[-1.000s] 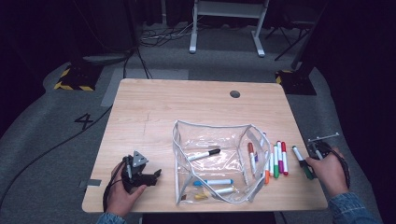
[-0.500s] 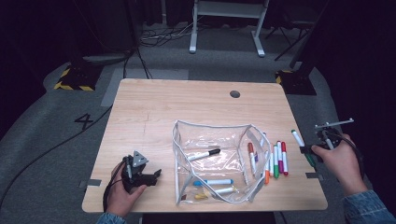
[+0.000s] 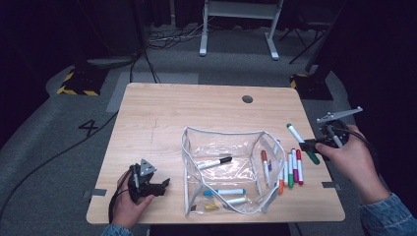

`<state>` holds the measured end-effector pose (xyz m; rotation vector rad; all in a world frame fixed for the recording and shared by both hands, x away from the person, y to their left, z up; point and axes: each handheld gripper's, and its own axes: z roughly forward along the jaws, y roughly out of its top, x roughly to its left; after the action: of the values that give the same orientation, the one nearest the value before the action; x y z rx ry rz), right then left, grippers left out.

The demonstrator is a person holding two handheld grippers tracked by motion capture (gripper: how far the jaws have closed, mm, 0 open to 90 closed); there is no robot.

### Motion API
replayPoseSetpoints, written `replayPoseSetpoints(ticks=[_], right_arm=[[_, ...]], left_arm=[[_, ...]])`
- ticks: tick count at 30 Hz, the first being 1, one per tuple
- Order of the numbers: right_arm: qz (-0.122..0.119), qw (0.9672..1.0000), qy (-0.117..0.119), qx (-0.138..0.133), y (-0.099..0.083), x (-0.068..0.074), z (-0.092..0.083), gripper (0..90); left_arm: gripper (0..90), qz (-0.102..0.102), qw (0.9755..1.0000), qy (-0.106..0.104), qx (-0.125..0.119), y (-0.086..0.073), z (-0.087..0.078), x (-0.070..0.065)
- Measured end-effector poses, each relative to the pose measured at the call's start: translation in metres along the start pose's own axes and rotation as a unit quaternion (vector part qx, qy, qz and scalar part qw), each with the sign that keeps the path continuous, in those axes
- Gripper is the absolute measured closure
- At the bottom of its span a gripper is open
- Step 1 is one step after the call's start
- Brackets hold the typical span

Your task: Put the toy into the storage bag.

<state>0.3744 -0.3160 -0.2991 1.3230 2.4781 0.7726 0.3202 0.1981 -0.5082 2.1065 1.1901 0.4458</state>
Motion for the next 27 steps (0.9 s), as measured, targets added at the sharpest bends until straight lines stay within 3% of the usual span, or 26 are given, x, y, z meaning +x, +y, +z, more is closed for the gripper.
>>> replayPoseSetpoints(ticks=[5,9,14,27], right_arm=[[-0.043,0.9989,0.017,-0.008,0.019,0.03,-0.009,77.3],[-0.081,0.9961,0.035,-0.011,0.031,0.055,-0.01,77.3],[-0.126,0.9906,0.053,-0.007,0.043,0.084,-0.006,77.3],[-0.191,0.9767,0.094,0.022,0.062,0.137,0.02,77.3]], left_arm=[[15.0,0.0,1.0,0.001,0.001,0.0,0.0,0.0],[15.0,0.001,1.0,0.001,0.0,0.0,0.0,0.0],[15.0,0.001,1.0,0.001,0.0,0.0,0.0,0.0],[14.9,0.0,1.0,0.001,0.0,0.0,0.0,0.0]])
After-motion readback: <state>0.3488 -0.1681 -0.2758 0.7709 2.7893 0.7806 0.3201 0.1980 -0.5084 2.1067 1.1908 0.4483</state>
